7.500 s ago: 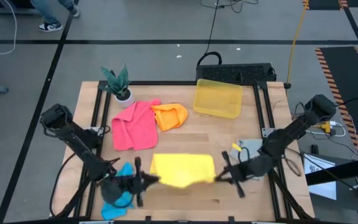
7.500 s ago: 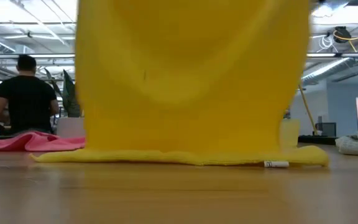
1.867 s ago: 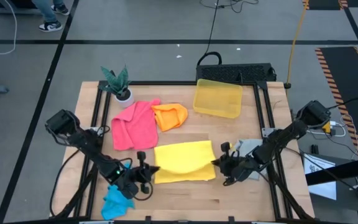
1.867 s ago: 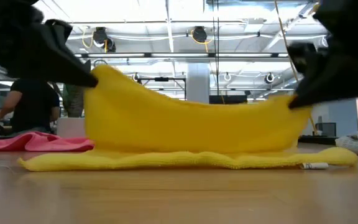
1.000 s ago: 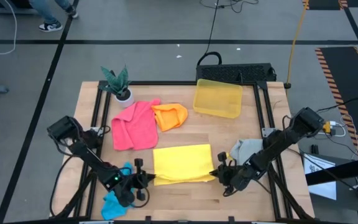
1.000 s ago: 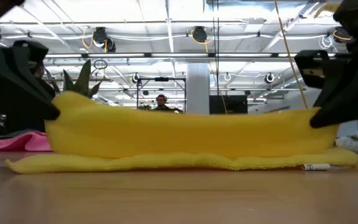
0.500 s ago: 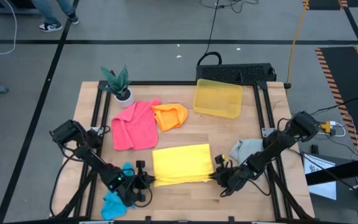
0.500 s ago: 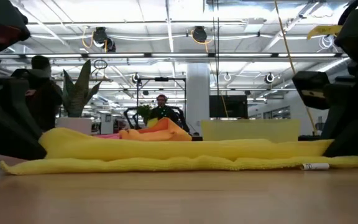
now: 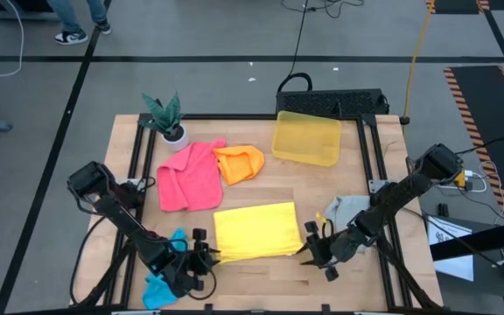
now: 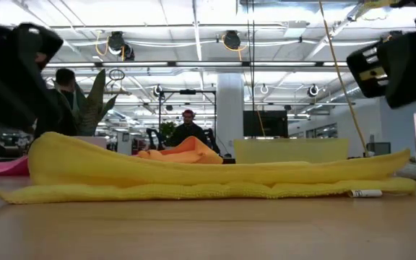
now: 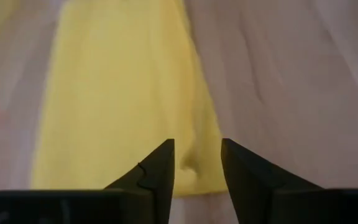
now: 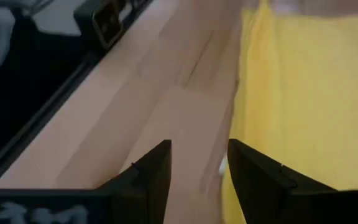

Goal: Fold microfiber towels
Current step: Fold the yellow kitchen towel

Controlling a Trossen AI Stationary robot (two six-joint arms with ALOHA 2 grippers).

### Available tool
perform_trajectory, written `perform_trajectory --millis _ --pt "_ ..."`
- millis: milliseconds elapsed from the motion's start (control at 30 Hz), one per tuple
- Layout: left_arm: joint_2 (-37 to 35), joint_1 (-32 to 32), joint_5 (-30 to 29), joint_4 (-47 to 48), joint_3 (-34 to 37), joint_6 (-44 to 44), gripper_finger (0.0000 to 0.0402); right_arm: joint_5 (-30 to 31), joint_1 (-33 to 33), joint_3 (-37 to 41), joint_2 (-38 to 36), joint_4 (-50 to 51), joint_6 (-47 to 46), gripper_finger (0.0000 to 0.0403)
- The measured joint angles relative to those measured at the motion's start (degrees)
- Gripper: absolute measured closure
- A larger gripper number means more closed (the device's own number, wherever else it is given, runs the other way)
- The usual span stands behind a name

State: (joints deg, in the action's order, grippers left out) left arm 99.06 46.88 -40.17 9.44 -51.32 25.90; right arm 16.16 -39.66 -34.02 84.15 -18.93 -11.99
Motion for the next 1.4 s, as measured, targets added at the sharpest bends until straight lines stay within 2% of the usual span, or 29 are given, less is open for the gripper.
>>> perform_trajectory --millis 100,200,300,367,533,800,967,1133,1233,1300,1400 --pt "0.1 -2.2 -2.8 -3.2 0.4 -1.3 0.0284 5.8 1.7 0.0 -0.1 -1.0 -0.1 0.0277" --pt "0.3 -5.2 -0.6 -3.3 1.1 0.4 0.0307 7.6 4.7 0.7 0.5 -1.1 -3.5 0.0324" --pt "0.8 -7.9 4.0 -3.1 2.0 3.1 0.0335 5.2 7.2 1.9 2.1 -1.5 -6.7 0.0381" --pt "1.5 -8.8 7.7 -3.5 2.2 3.0 0.0355 2.1 7.8 2.7 3.5 -1.8 -7.1 0.0395" --pt "3.7 -8.7 13.9 -3.8 2.5 2.0 0.0397 -3.4 7.8 5.0 7.3 -6.8 -7.5 0.0391" --pt "7.5 -6.8 11.7 -5.8 2.3 2.4 0.0386 -5.5 7.6 5.3 12.6 -9.8 -6.9 0.04" --pt "3.9 -4.3 10.1 0.3 2.2 1.3 0.0396 -5.9 6.5 5.6 7.3 -5.6 -3.6 0.0402" --pt "-1.0 -2.3 5.2 4.9 2.0 3.7 0.0395 -3.9 5.8 5.6 0.8 -0.6 -4.1 0.0402" --pt "-1.1 -2.1 2.9 1.6 2.0 2.4 0.0398 1.7 5.8 5.6 0.5 -5.2 -2.9 0.0402" --pt "-0.6 -2.2 2.9 -2.9 2.0 0.0 0.0394 1.5 6.3 5.5 2.0 -9.5 -2.3 0.0402" --pt "2.2 -3.1 6.7 -7.5 2.0 -2.6 0.0392 -1.6 7.1 5.6 5.1 -11.9 -2.2 0.0403"
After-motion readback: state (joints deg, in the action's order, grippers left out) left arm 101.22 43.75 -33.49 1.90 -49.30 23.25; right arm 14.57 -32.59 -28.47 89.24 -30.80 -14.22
